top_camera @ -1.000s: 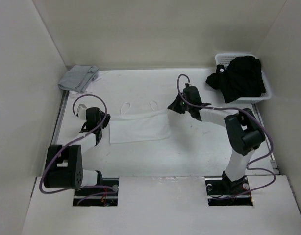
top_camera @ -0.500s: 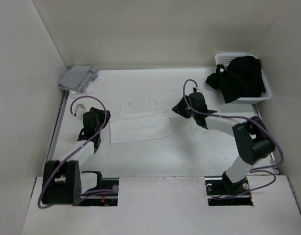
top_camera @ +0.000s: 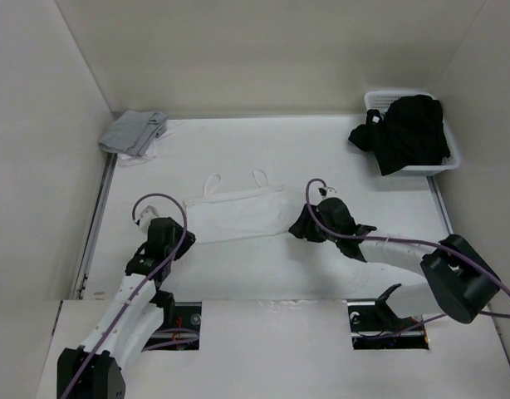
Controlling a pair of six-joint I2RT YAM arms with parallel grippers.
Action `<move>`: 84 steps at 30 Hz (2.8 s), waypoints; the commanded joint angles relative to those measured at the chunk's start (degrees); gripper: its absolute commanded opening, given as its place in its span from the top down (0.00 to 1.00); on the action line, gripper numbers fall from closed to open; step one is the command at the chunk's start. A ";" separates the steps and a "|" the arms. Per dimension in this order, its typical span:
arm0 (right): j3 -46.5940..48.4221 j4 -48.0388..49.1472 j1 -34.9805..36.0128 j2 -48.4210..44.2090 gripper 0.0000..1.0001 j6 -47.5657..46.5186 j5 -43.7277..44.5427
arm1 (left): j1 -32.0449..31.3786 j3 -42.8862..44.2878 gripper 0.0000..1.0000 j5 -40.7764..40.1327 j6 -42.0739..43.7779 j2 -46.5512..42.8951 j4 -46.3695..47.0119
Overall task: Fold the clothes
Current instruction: Fold the tank top
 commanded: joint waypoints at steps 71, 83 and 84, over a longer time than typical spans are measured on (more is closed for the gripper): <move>-2.48 -7.16 5.07 -23.92 0.95 3.87 4.98 | -2.82 12.19 1.00 -1.15 0.21 -16.51 -8.80; 17.73 -49.91 29.15 -52.10 0.95 9.75 27.49 | -6.97 34.81 1.00 -4.24 4.17 -22.85 -29.38; 18.00 -50.01 30.30 -51.31 0.94 9.93 27.93 | -6.70 34.46 1.00 -3.80 4.17 -22.94 -30.26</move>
